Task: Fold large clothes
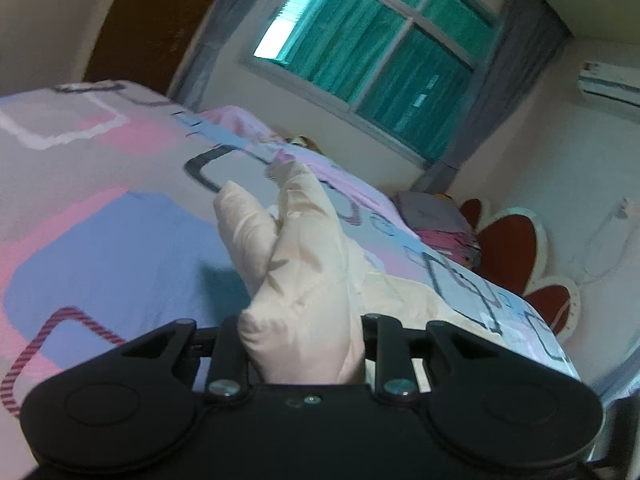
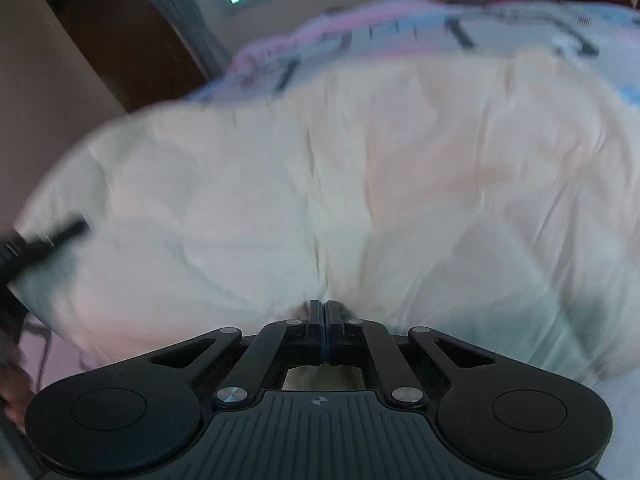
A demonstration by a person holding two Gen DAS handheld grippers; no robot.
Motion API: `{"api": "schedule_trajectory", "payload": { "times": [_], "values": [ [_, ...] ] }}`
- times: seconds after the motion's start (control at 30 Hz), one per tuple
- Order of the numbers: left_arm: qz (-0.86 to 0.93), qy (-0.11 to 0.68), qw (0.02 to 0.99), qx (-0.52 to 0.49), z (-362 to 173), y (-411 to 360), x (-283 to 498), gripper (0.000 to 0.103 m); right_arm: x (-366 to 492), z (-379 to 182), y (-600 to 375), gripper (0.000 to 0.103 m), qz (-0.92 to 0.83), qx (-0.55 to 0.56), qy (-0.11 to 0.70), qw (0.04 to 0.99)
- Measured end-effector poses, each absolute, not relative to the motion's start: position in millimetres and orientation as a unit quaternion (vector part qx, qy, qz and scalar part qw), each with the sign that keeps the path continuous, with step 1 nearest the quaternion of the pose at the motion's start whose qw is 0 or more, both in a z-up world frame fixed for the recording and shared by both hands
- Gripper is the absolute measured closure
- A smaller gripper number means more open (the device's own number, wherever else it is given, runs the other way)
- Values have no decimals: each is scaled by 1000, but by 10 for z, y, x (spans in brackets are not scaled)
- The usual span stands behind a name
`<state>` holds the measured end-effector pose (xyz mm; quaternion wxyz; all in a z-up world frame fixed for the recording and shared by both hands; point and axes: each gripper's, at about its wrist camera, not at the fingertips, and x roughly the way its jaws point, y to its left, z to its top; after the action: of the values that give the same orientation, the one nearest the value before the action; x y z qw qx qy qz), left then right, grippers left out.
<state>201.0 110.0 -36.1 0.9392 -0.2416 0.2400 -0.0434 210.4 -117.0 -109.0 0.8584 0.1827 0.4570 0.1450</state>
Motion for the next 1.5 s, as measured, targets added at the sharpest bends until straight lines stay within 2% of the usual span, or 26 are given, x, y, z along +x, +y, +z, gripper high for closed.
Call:
{"api": "schedule_trajectory", "payload": {
  "times": [0.13, 0.33, 0.47, 0.7, 0.83, 1.0, 1.2, 1.27, 1.43, 1.5],
  "values": [
    [-61, 225, 951, -204, -266, 982, 1990, 78, 2200, -1074, -1261, 101, 145, 208, 464, 849],
    [-72, 229, 953, -184, -125, 928, 2056, 78, 1983, -718, -1637, 101, 133, 215, 421, 871],
    [-84, 222, 960, -146, -32, 791, 2041, 78, 1803, -507, -2291, 101, 47, 230, 364, 901],
    [-104, 215, 967, -85, 197, 430, 2030, 78, 1857, -602, -3270, 101, -55, 233, 330, 913],
    [-120, 219, 968, -37, 359, 65, 2022, 78, 2057, -817, -3496, 101, -14, 243, 382, 891],
    [-145, 222, 964, -14, 470, -599, 2020, 78, 2154, -975, -3266, 101, 31, 194, 414, 889],
    [-204, 275, 939, -17, 220, -1490, 2282, 78, 2102, -936, -3460, 101, 53, 202, 422, 883],
    [-218, 312, 925, -17, 4, -1749, 2429, 73, 2103, -911, -3544, 101, 44, 209, 420, 882],
    [-226, 369, 902, -12, -543, -2166, 2595, 46, 1973, -837, -3916, 100, 30, 228, 426, 875],
    [-221, 376, 900, -17, -629, -2197, 2599, 45, 1903, -817, -4032, 100, 24, 236, 425, 873]
  ]
}}
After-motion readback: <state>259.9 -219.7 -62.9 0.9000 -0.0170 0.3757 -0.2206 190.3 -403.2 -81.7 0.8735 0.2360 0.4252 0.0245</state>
